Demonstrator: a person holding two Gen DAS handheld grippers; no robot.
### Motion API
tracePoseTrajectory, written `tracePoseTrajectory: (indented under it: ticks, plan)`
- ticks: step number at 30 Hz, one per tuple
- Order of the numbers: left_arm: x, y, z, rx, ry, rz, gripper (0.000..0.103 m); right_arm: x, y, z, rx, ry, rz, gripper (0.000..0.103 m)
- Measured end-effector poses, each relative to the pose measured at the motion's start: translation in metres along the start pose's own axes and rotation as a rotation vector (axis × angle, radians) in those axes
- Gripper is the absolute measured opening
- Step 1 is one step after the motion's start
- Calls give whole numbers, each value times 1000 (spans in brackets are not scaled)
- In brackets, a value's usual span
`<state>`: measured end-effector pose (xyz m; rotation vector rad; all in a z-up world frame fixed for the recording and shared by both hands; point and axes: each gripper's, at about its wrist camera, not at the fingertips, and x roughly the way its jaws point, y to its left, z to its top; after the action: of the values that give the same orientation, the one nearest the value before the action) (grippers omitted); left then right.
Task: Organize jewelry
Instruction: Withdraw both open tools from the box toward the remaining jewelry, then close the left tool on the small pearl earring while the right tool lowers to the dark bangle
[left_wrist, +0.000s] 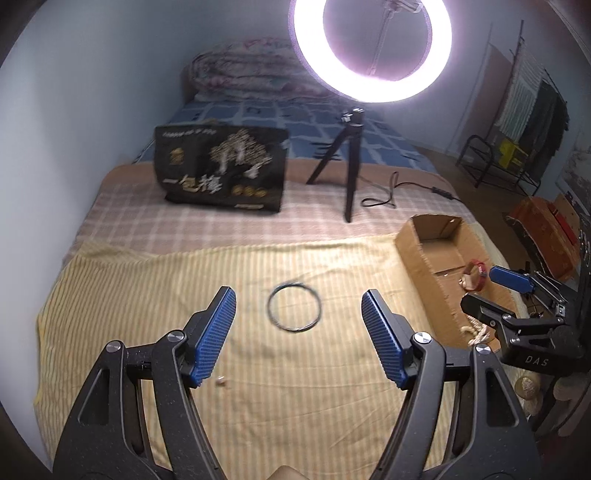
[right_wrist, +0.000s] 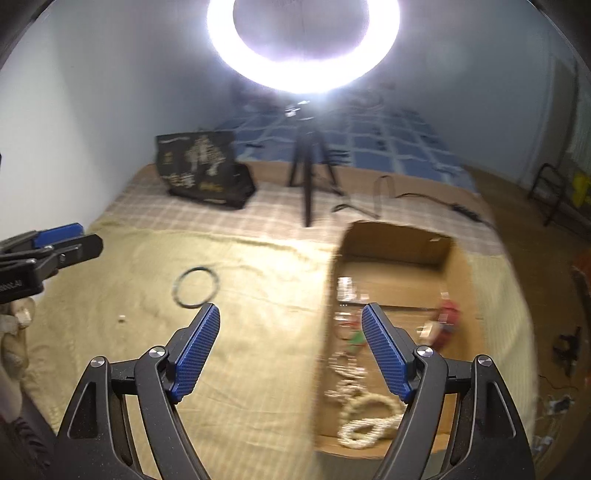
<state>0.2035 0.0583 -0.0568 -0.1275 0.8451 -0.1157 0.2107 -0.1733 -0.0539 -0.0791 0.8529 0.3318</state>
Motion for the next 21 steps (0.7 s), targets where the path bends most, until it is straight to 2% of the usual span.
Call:
tracePoseTrajectory:
  ticks: [3,5,7,11,21]
  plan:
    - [2,16,-7,-18,24,5,69,12,15,3,-7,23,30,79]
    - [6,27,-12,-27,55,10,58,21,24,4,-12,39,31,79]
    - [11,38,-18,-39,83,7,55,31,31,6,-8,62,36,79]
    - [22,59,-32,-59,141,19,40,50,37,7,37,124,69,79]
    - [51,92,-62,-150,272,-22,24,90,47,4,81,181,124,78]
